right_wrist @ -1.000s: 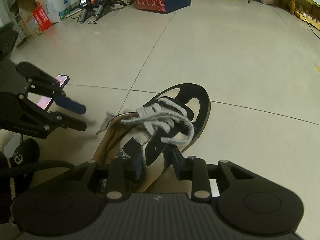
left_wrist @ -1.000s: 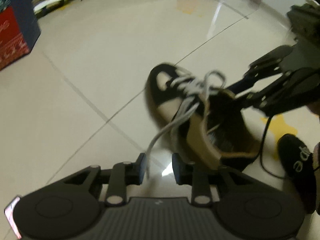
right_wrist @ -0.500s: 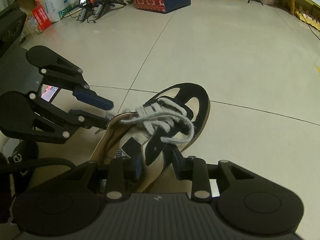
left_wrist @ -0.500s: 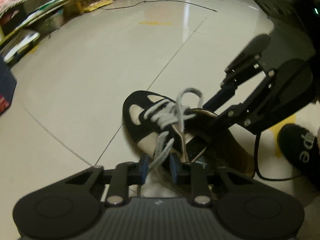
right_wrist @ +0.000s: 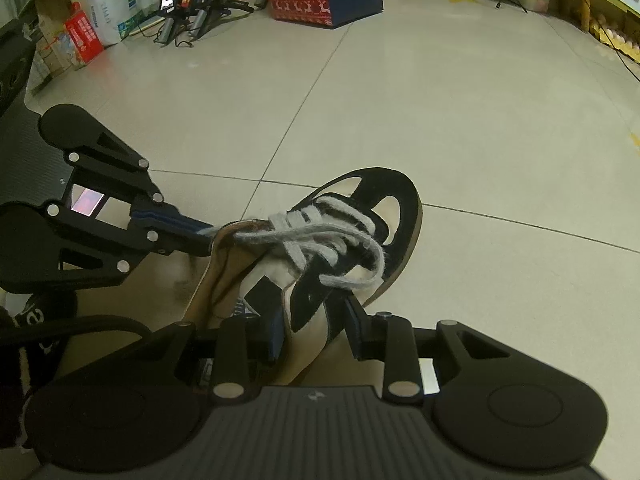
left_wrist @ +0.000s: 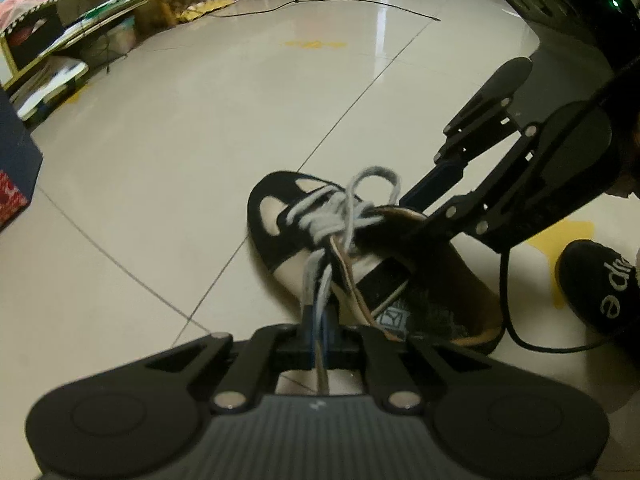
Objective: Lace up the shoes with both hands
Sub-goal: 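Draw the lace taut with the left gripper while the right holds the sneaker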
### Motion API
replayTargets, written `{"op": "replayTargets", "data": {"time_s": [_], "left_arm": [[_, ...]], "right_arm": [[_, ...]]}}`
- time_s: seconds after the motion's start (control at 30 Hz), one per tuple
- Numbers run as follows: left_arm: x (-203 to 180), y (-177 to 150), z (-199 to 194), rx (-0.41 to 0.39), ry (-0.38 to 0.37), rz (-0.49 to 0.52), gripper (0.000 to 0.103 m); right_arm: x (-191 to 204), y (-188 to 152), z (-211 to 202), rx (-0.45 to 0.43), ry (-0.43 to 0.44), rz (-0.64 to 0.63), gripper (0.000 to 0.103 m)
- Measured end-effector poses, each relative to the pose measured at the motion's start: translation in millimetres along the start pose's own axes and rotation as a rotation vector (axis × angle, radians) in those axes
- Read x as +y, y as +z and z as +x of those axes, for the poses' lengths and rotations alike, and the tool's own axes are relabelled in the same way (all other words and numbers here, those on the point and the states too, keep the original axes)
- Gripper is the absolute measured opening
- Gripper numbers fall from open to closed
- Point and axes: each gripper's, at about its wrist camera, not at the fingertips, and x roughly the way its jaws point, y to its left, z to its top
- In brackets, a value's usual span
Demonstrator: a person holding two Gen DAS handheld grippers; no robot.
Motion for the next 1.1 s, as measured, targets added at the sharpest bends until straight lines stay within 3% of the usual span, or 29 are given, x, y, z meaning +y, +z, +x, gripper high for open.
{"op": "replayTargets", "data": {"time_s": [1.1], "left_arm": [[-8.1,-46.3,-1.2,0.099,0.017,-0.146,0.001]], "right_arm": [[-12.6,-6.8,-9.7,-0.023,-0.011,0.014,0.032]]}}
